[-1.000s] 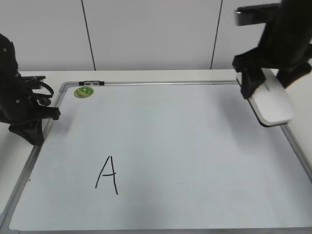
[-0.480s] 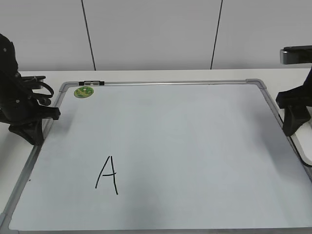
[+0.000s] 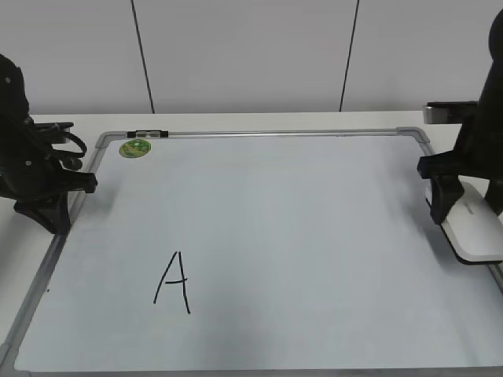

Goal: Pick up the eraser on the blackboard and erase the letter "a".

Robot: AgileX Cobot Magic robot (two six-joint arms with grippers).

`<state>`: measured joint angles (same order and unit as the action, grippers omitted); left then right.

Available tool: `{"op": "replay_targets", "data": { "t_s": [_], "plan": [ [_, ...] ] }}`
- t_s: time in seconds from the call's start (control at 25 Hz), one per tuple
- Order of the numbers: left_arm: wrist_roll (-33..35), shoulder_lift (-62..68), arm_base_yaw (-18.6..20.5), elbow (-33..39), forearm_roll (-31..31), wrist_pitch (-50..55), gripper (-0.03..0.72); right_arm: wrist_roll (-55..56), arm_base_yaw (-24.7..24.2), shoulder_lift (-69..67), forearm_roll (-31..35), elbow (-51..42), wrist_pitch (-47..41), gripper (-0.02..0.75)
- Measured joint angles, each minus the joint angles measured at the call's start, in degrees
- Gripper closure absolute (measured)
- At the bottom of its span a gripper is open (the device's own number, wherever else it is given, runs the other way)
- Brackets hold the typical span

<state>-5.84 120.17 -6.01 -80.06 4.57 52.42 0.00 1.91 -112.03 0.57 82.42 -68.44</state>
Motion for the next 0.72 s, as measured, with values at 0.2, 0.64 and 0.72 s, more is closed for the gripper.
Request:
{"op": "replay_targets", "data": {
  "t_s": [0.2, 0.64, 0.72],
  "plan": [
    [0.0, 0.0, 0.0, 0.0, 0.0, 0.0, 0.662, 0.0, 0.0, -6.02, 0.26, 7.13, -0.35, 0.218],
    [0.0, 0.0, 0.0, 0.0, 0.04, 0.0, 0.662, -1.87, -3.8, -12.92, 2.78, 14.24, -0.49, 0.218],
    [0.0, 0.0, 0.0, 0.0, 0.04, 0.0, 0.662, -2.31, -3.9, -13.04, 2.92, 14.24, -0.53, 0.218]
  ]
}}
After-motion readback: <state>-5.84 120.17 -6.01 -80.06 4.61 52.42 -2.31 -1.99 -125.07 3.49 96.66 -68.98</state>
